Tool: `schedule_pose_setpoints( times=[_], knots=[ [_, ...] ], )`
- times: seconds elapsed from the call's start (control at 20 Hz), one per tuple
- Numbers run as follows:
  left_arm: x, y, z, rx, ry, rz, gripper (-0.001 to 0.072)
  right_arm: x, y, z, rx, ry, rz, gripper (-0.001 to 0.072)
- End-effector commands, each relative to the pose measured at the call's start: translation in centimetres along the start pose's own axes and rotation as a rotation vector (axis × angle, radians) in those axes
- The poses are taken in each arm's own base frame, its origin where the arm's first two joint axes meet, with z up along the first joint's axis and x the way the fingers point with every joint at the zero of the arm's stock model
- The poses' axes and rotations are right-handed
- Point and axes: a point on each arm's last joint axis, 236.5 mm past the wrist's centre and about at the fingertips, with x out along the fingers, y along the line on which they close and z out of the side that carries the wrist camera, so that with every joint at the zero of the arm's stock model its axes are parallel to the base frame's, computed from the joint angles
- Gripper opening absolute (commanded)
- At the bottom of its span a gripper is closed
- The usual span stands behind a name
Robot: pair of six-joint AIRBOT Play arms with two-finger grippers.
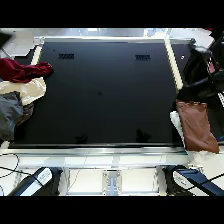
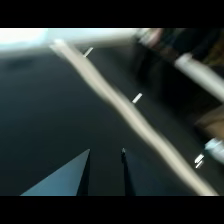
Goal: Fold the shirts.
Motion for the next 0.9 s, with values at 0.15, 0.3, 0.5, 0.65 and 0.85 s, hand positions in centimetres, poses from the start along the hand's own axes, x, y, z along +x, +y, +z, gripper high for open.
schedule_pose_setpoints(
  times=[0.15, 0.3, 0.5, 0.65, 0.85],
  knots=[
    [1.2, 2.7, -5.6, -0.113, 0.264, 0.239, 0.0219, -8.1, 12.8, 15.5, -0.016, -0.745, 0.515, 0.0265],
    [2.8, 0.1, -4.5, -0.075, 0.233, 0.178, 0.0149, -10.9, 18.3, 15.2, -0.176, -0.840, 0.625, 0.0265],
    [3.2, -4.3, -3.4, 0.010, 0.195, 0.095, 0.0097, -17.1, 19.5, 13.3, -0.266, -0.971, 0.618, 0.0265],
    [1.8, -8.9, -0.5, 0.069, 0.056, 0.007, 0.0096, -24.5, 19.4, 10.1, -0.350, -1.115, 0.544, 0.0265],
    [-1.3, -12.4, 2.7, 0.186, -0.121, -0.029, 0.0065, -28.8, 17.8, 4.1, -0.502, -1.163, 0.273, 0.0261]
  ],
)
